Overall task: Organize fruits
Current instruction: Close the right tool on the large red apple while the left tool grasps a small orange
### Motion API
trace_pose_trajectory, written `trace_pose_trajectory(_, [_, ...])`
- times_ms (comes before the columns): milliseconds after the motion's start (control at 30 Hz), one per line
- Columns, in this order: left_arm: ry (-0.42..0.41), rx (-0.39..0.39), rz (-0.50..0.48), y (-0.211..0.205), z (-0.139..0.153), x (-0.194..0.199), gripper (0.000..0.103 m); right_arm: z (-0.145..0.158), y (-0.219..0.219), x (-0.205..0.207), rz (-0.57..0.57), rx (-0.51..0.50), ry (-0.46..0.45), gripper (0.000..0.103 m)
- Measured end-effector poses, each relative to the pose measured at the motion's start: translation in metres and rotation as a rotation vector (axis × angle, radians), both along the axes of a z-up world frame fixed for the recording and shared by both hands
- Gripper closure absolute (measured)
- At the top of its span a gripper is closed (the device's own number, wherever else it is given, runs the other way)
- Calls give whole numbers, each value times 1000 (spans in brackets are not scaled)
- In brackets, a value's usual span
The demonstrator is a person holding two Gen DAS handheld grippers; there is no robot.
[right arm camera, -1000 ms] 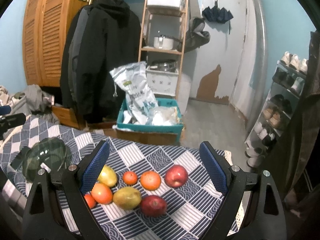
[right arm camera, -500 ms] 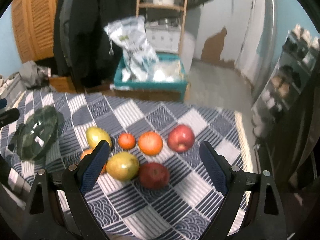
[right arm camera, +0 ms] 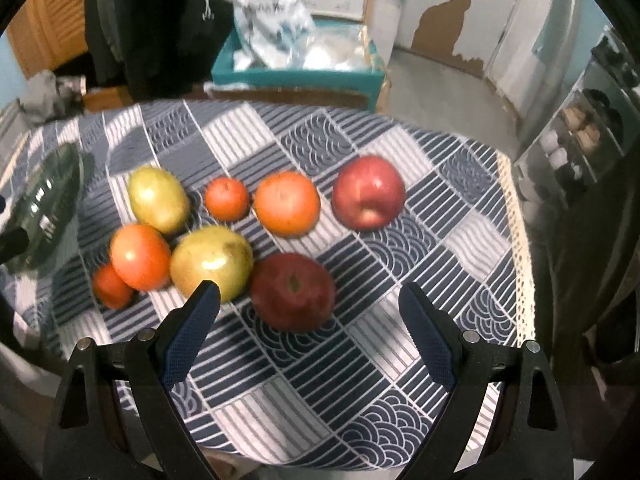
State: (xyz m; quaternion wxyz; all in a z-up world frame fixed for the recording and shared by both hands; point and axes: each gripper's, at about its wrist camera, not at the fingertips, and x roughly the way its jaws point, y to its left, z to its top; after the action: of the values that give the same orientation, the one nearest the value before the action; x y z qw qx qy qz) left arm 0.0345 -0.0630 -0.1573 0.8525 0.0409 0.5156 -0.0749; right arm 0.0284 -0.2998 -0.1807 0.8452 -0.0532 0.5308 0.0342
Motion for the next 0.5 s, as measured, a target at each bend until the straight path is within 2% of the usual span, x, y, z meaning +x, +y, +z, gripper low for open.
trace_pose_trajectory(233, [99,-15,-22,-11,-36,9,1,-36,3,12,38,-30,92,13])
trace_pose_trajectory(500, [163,-14,-50,-19,-63,11,1,-64,5,26,70,-31,150,13])
